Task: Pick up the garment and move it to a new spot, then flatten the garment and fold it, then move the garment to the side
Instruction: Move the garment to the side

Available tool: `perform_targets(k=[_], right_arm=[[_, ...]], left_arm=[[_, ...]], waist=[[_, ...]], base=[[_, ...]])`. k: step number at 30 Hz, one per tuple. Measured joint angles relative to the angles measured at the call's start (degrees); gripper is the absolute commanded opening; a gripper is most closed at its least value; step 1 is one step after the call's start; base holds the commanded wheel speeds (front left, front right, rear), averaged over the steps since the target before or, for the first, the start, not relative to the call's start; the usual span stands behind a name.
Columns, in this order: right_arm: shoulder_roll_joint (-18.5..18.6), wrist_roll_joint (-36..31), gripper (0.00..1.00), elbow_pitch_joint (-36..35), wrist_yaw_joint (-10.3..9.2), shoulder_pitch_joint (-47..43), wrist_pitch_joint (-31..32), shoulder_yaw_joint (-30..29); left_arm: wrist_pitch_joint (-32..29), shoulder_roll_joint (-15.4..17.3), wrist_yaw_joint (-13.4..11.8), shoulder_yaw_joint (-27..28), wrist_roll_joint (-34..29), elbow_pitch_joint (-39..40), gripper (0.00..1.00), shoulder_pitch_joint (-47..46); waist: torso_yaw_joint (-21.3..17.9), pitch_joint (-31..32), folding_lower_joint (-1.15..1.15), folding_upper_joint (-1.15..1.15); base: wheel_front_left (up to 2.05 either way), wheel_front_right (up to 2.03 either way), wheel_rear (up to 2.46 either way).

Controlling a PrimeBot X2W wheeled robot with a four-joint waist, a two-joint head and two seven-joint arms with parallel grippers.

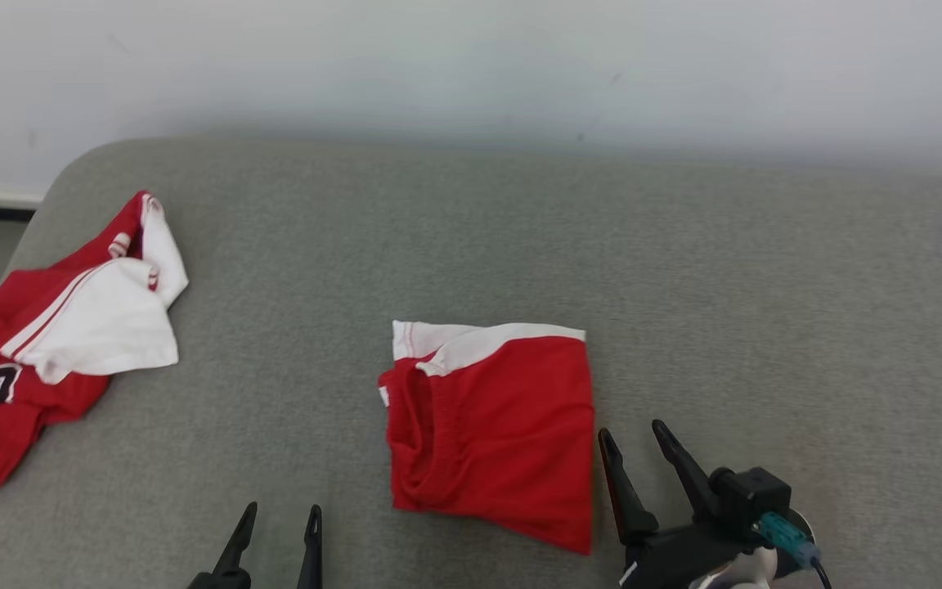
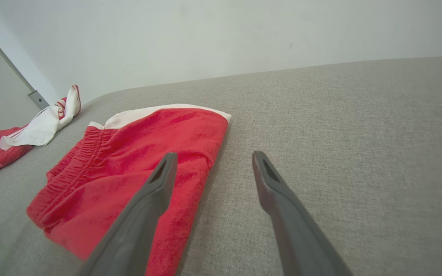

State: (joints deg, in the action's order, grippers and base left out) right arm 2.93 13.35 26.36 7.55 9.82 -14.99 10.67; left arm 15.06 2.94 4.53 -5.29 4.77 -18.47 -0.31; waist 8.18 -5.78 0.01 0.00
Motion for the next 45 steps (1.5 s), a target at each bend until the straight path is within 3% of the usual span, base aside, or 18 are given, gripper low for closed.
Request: perform_targets(k=[14, 15, 16, 18, 29, 45], right_arm=[[0.07, 1.85, 1.0, 13.32, 0.0, 7.87, -0.24, -0.31], [0.12, 2.21, 0.93, 13.89, 0.0, 8.32, -0.25, 0.15], [0.15, 2.63, 0.5, 14.3, 0.0, 8.74, -0.24, 0.53], [0.1, 2.78, 0.0, 14.69, 0.0, 9.23, -0.22, 1.18], [0.02, 2.87, 0.0, 12.54, 0.0, 7.37, -0.14, -1.19], [-0.01, 3.18, 0.0, 10.69, 0.0, 4.59, -0.12, -2.26]], left_arm=[[0.0, -0.01, -0.69, -0.94, 0.79, -0.71, 1.0, -0.71], [0.0, 0.0, -0.85, -0.88, 0.8, -0.74, 1.0, -0.71], [0.0, 0.0, -0.94, -0.86, 0.79, -0.75, 1.0, -0.71], [0.0, -0.01, -0.93, -0.82, 0.79, -0.79, 1.0, -0.73], [0.0, -0.04, 0.48, -0.21, -1.27, -1.36, 1.0, 0.2], [0.0, -0.08, 1.98, -3.61, -1.94, -1.19, 1.0, -1.3]], waist=[[6.96, -4.02, -0.01, 0.0], [7.05, -4.12, -0.01, 0.0], [7.01, -4.13, -0.01, 0.0], [6.72, -4.03, -0.01, 0.0], [0.97, -2.44, -0.01, 0.0], [-17.69, -0.67, -0.02, 0.0]], base=[[0.0, 0.0, 0.0], [0.0, 0.0, 0.0], [0.0, 0.0, 0.0], [0.0, 0.0, 0.0], [0.0, 0.0, 0.0], [0.0, 0.0, 0.0]])
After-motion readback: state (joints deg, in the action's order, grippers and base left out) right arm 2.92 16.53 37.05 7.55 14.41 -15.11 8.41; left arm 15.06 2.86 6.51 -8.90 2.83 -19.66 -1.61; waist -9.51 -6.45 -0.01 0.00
